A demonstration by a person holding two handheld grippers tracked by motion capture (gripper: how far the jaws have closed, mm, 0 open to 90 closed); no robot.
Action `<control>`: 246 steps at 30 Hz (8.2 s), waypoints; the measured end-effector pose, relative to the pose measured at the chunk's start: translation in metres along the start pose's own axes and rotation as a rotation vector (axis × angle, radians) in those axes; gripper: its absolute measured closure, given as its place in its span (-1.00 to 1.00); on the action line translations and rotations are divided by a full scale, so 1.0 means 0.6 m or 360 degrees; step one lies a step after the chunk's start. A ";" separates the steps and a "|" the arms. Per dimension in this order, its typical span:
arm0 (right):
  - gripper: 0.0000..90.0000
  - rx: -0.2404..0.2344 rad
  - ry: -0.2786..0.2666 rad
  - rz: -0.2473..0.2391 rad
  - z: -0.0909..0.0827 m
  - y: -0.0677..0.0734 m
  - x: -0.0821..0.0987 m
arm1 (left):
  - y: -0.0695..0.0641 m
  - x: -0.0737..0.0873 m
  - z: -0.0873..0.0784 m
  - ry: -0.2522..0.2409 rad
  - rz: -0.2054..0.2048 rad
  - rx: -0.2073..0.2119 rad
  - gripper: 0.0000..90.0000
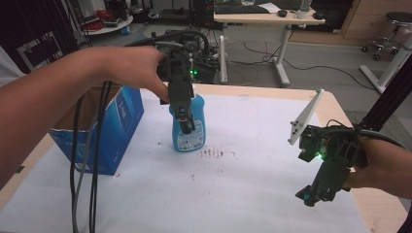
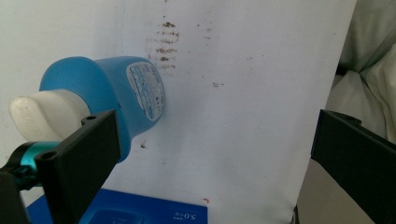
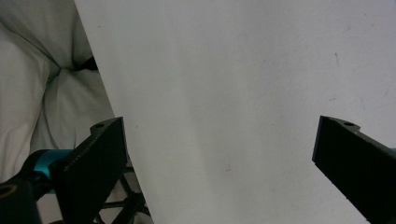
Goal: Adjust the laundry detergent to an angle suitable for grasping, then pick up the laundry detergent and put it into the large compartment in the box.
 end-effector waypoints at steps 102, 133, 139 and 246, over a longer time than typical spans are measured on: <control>-0.94 -0.0061 0.0025 0.0031 0.010 -0.042 -0.017 | 0.147 0.032 0.112 -0.0081 -0.0219 0.0037 -0.94; -0.94 -0.0064 0.0026 0.0041 0.012 -0.043 -0.017 | 0.151 0.036 0.118 -0.0066 -0.0220 0.0015 -0.58; -0.94 -0.0065 0.0027 0.0039 0.013 -0.043 -0.017 | 0.152 0.036 0.118 -0.0072 -0.0216 0.0016 -0.51; -0.94 -0.0102 0.0009 0.0008 0.009 -0.034 -0.027 | 0.048 0.270 -0.257 -0.0171 -0.0508 -0.0208 -0.16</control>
Point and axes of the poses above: each handheld gripper's, and its own axes: z roughly forward along the jaws, x roughly out of its underside, y roughly to its left, the point moved 3 cm from there along z, roughly forward along the jaws, and after that the axes turned 8 degrees about z, right-handed, at the moved point
